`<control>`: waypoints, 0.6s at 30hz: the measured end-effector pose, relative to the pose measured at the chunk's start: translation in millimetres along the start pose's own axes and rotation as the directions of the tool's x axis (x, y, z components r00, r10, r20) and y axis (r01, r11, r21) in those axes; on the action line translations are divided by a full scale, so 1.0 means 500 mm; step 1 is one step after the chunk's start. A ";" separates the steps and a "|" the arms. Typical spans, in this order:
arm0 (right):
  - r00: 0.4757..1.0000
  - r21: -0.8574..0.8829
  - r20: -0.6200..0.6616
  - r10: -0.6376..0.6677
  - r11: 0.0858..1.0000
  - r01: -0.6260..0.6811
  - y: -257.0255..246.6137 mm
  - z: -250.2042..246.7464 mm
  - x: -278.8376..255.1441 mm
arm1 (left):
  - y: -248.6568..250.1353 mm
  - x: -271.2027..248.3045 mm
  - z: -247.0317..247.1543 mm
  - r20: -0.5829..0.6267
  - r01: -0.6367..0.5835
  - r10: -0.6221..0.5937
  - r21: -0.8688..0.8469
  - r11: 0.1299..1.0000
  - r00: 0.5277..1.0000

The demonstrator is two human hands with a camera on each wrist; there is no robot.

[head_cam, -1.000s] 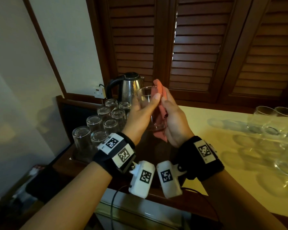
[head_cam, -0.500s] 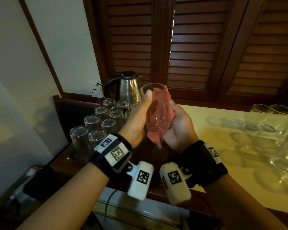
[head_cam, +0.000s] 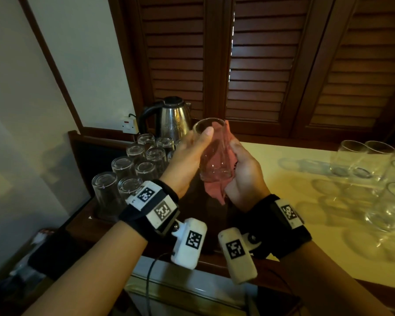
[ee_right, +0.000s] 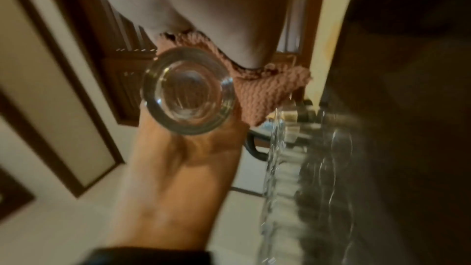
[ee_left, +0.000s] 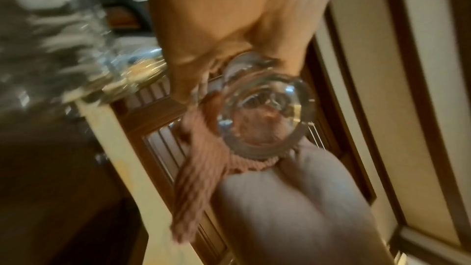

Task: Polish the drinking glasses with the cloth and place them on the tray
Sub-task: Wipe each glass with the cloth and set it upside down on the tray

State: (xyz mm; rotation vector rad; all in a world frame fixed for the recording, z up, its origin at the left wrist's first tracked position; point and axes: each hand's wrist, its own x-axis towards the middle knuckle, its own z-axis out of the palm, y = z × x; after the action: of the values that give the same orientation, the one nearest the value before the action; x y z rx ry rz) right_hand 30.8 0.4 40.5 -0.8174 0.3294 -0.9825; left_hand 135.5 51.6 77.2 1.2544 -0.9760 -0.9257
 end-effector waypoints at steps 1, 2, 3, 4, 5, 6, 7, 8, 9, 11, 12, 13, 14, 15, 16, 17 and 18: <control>0.999 -0.074 -0.005 -0.032 0.997 0.032 0.000 0.002 0.000 | -0.001 0.002 0.004 -0.027 0.006 -0.006 0.003 1.000 1.000; 0.998 -0.145 0.015 -0.063 0.987 0.065 0.005 0.002 0.000 | -0.002 0.003 0.008 -0.038 0.008 -0.008 0.013 1.000 0.999; 0.996 -0.187 0.045 -0.077 0.979 0.084 0.011 0.002 -0.001 | -0.004 0.004 0.011 -0.024 0.004 -0.003 0.033 0.999 1.000; 0.996 -0.191 0.052 -0.077 0.978 0.086 0.015 0.003 -0.002 | -0.006 0.005 0.013 -0.005 -0.014 0.014 0.046 0.999 1.000; 0.997 -0.168 0.036 -0.070 0.983 0.075 0.017 0.005 -0.003 | -0.007 0.004 0.014 0.012 -0.031 0.030 0.046 0.998 0.999; 0.998 -0.117 0.009 -0.056 0.991 0.056 0.015 0.006 -0.004 | -0.005 0.001 0.015 0.022 -0.051 0.050 0.035 0.998 0.999; 1.000 -0.045 -0.016 -0.022 0.999 0.021 0.009 0.005 -0.006 | -0.002 0.000 0.015 0.041 -0.051 0.050 0.019 0.999 0.998; 1.000 0.026 -0.025 0.011 1.000 -0.010 0.003 0.001 -0.006 | 0.000 -0.001 0.015 0.065 -0.047 0.047 -0.001 0.999 0.997; 1.000 0.065 -0.005 0.024 0.998 -0.023 -0.005 -0.003 -0.007 | 0.000 -0.003 0.013 0.092 -0.023 0.026 -0.028 0.999 0.995; 1.000 0.039 0.020 -0.023 0.999 0.022 -0.019 -0.008 -0.006 | -0.004 -0.002 0.005 0.105 0.014 -0.006 -0.076 0.997 0.994; 0.998 -0.010 0.021 -0.056 0.998 0.056 -0.023 -0.005 -0.004 | -0.008 0.004 0.003 0.072 0.013 -0.006 -0.092 0.996 0.997; 0.994 -0.096 0.023 -0.106 0.989 0.108 -0.024 -0.004 -0.003 | -0.013 0.009 0.006 0.022 0.015 -0.013 -0.103 0.995 1.000; 0.985 -0.211 0.045 -0.165 0.962 0.171 -0.021 -0.006 -0.002 | -0.014 0.009 0.012 -0.013 0.014 -0.016 -0.104 0.995 1.000; 0.976 -0.331 0.091 -0.198 0.918 0.217 -0.013 -0.009 0.003 | -0.015 0.009 0.020 -0.011 0.005 -0.006 -0.070 0.998 1.000; 0.973 -0.428 0.111 -0.201 0.874 0.229 -0.006 -0.011 0.005 | -0.014 0.005 0.029 -0.003 -0.020 0.020 -0.012 1.000 1.000; 0.978 -0.480 0.084 -0.190 0.852 0.207 0.000 -0.010 0.008 | -0.016 0.003 0.034 0.007 -0.044 0.044 0.021 0.999 0.999; 0.984 -0.464 0.053 -0.168 0.869 0.173 0.003 -0.010 0.010 | -0.021 0.005 0.036 0.002 -0.062 0.062 0.044 0.997 0.998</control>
State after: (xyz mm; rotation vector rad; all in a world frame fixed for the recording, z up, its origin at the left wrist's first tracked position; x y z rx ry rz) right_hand 31.2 -5.7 36.6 -1.3105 0.5028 -1.0800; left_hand 119.0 42.4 68.0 1.2536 -1.0349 -0.8607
